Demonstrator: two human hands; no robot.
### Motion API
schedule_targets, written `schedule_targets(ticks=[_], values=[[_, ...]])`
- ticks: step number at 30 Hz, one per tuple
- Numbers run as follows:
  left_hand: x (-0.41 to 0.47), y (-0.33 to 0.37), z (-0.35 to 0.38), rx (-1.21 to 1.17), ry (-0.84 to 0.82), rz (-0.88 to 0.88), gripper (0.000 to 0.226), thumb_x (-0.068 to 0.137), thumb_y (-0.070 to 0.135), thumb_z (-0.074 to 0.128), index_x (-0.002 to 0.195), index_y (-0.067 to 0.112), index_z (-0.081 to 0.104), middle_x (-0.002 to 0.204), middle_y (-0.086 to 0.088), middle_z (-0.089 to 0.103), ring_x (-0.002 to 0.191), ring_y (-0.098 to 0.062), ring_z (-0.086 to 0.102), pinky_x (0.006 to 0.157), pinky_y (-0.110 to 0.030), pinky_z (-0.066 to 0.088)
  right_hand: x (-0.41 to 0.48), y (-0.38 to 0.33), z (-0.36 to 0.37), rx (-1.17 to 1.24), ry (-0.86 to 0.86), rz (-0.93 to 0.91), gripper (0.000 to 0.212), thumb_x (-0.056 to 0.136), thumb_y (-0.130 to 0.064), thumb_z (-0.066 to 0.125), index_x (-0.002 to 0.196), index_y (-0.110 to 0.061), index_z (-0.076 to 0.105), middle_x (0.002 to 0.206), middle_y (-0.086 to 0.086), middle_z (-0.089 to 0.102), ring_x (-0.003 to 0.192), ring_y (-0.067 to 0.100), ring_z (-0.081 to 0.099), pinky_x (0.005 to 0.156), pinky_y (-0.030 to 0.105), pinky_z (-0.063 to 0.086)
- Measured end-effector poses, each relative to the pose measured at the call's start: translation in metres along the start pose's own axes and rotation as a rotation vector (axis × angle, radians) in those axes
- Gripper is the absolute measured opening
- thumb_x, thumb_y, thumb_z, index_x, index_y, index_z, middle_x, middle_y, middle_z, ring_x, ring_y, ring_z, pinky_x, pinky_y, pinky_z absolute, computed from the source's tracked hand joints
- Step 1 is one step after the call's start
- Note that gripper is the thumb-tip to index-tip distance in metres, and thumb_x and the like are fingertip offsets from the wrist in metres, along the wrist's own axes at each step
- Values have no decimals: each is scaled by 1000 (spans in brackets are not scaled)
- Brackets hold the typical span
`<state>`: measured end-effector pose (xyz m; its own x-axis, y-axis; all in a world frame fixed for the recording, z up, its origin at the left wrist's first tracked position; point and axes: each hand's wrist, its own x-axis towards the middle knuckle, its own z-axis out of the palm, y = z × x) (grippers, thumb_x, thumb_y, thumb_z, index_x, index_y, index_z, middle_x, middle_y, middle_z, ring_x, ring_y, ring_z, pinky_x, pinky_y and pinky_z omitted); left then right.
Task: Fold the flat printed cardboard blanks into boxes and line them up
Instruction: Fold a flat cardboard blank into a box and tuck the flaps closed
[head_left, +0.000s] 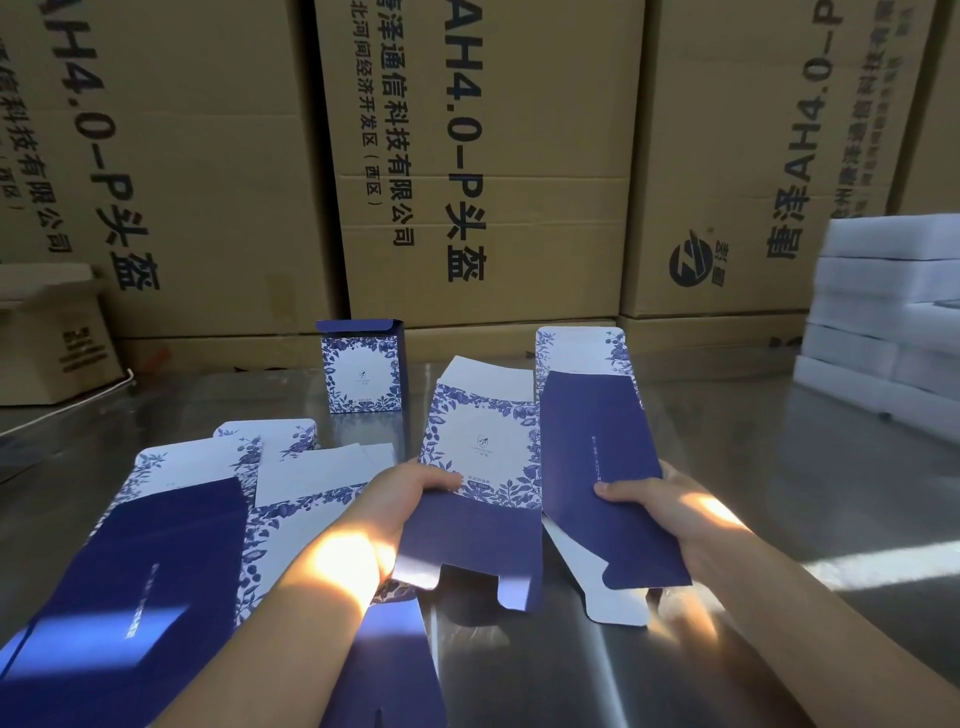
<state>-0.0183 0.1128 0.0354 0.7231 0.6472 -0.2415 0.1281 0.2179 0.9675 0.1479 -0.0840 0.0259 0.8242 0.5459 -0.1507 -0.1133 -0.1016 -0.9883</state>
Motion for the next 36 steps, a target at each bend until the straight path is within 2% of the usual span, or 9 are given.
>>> schedule_targets(ticks=[8,15,19,23,25,27,30,33,36], values=[[2,-1,2,-107,-64,-44,24,74,32,74,60,12,73,69,-8,70,53,-22,64,50,-21,47,-6,-10,2,50,-88,123,29,70,-30,79,86,-8,69,60,8,70,41,18,62,37,20,45],[0,1,4,-303,-140,-49,20,71,25,74,58,10,69,63,-8,65,51,-23,64,52,-26,51,-8,-11,1,70,-96,127,25,73,-30,76,84,-9,71,62,6,70,41,14,60,36,14,41],[-7,4,4,-566,-329,28,36,63,31,76,92,11,68,88,-11,66,73,-28,66,71,-38,54,-10,-11,4,87,-91,121,26,76,-21,75,93,-3,66,62,8,68,40,14,60,36,14,40],[-14,4,2,-706,-624,-82,66,79,67,48,80,5,71,82,-9,67,79,-28,65,63,-28,53,-9,-8,10,121,-172,85,72,71,-30,76,134,-23,43,106,10,69,64,19,69,53,22,50],[-14,3,3,-634,-679,-98,66,88,64,33,77,10,70,85,-4,63,82,-27,60,58,-25,51,-12,-6,16,172,-225,62,71,73,-33,74,133,-39,36,96,-4,74,68,15,72,50,20,51],[-18,5,7,-599,-729,-69,32,79,42,62,82,11,69,84,-5,59,77,-27,58,56,-28,53,-15,-5,22,137,-260,-4,61,79,-32,70,131,-47,40,100,-13,73,81,11,72,52,19,52],[-20,7,6,-582,-743,-3,42,57,29,84,91,10,68,87,-6,59,72,-26,59,59,-30,55,-15,-2,27,39,-262,-122,51,84,-31,65,126,-55,50,141,-20,46,116,8,57,74,22,49],[-14,6,6,-588,-688,-106,66,82,65,49,104,4,65,100,-14,62,79,-30,65,62,-32,58,-15,-4,26,-228,-216,-374,51,95,-18,53,131,-53,45,154,-24,17,141,1,18,113,31,22],[-8,3,4,-552,-708,-151,96,81,81,25,98,-3,69,92,-17,68,75,-27,68,67,-29,56,-21,-6,26,-382,-262,-521,58,97,-8,46,131,-55,40,148,-32,21,140,-5,16,108,9,15]])
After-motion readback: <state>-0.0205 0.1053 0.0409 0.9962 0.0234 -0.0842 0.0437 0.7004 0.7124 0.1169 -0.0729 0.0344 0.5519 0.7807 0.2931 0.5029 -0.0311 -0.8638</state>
